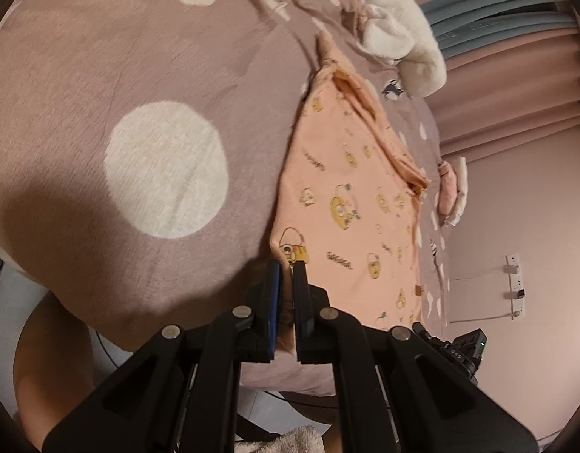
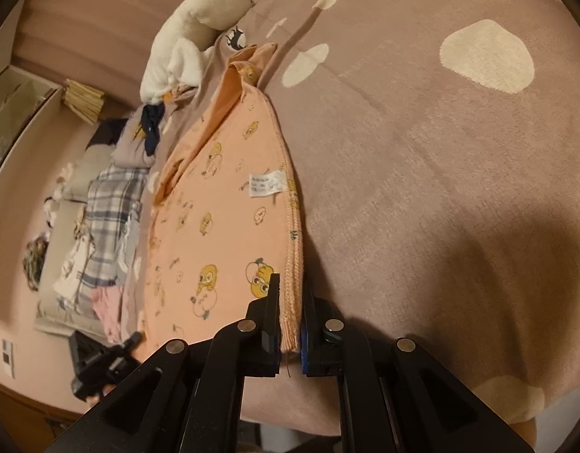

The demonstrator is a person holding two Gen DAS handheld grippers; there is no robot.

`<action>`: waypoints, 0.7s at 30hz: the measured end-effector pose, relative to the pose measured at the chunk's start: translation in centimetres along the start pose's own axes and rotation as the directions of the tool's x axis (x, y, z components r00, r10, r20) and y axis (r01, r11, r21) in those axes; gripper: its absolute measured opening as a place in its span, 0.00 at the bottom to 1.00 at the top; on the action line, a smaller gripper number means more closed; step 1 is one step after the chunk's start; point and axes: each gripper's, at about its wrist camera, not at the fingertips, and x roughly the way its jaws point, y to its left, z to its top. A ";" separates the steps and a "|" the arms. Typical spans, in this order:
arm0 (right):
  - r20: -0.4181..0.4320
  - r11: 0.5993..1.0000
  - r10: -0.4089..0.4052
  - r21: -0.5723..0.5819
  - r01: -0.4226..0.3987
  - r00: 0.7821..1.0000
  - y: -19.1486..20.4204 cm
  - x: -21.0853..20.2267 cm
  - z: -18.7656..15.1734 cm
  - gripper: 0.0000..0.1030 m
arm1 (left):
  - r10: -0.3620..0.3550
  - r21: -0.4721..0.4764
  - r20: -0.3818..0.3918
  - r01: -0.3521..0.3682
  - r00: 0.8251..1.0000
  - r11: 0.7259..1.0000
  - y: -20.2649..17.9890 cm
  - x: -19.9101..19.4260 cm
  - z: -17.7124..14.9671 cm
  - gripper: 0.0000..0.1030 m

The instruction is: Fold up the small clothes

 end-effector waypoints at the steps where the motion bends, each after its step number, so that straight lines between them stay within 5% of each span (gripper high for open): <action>1: 0.000 1.000 -0.006 0.004 0.006 1.000 -0.1 -0.1 0.1 0.07 | 0.008 -0.004 -0.012 -0.008 1.000 1.000 0.1 0.2 0.0 0.04; 21: 0.010 0.994 -0.105 -0.027 0.105 0.994 0.3 -0.2 -0.1 0.07 | 0.018 0.036 -0.055 -0.016 0.998 0.999 -0.6 0.5 -0.4 0.06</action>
